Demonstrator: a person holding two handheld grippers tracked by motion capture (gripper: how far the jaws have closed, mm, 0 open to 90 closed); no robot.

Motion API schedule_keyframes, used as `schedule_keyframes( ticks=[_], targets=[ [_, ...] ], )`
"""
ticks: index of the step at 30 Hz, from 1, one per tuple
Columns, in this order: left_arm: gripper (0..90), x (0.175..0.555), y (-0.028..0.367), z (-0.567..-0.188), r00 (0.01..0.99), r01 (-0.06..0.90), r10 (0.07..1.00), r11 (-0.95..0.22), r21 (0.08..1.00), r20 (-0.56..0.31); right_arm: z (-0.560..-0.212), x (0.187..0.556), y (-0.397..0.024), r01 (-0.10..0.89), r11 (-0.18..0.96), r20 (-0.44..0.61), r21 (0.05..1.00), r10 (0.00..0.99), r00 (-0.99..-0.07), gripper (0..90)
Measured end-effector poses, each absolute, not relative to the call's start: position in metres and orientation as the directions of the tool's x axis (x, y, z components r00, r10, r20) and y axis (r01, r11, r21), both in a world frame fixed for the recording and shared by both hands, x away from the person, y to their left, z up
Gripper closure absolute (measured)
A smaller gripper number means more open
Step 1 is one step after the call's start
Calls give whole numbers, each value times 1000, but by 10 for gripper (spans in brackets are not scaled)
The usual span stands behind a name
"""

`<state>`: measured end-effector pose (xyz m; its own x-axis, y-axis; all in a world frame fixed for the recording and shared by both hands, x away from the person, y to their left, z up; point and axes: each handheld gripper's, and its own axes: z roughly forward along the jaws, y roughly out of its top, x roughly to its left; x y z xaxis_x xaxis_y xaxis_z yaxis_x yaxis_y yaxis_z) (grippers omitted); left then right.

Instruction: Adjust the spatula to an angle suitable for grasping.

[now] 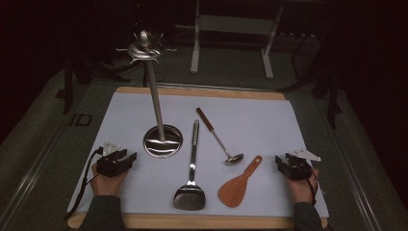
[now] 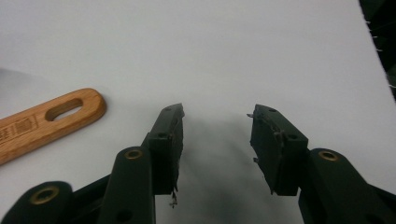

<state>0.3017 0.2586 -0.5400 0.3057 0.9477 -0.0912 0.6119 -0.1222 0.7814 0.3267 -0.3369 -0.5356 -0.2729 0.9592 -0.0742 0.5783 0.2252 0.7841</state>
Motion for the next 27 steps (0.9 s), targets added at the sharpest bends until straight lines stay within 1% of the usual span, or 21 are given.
schedule_keyframes(
  ticks=[3,8,9,13,17,20,22,27],
  targets=[
    [564,304,260,-540,318,612,942,-118,782,-106,-536,327,-336,574,240,-74,783,952,-297,531],
    [564,303,259,-540,338,597,937,-141,790,-88,-536,327,-336,573,254,-71,779,944,-323,529],
    [564,302,257,-540,353,592,932,-155,791,-81,-536,327,-335,570,275,-69,775,932,-356,522],
    [567,302,257,-540,356,593,931,-162,788,-77,-536,328,-333,567,310,-73,763,914,-400,524],
    [569,302,256,-541,361,595,930,-167,786,-76,-535,326,-332,561,309,-80,768,915,-395,535],
    [569,302,256,-541,364,593,929,-174,786,-70,-534,325,-330,572,297,-53,765,913,-404,534],
    [567,302,255,-541,368,594,927,-177,785,-69,-534,324,-327,582,306,-42,754,906,-421,534],
    [562,303,255,-541,369,597,927,-182,781,-67,-528,322,-318,576,346,-54,741,885,-463,540]
  ],
)
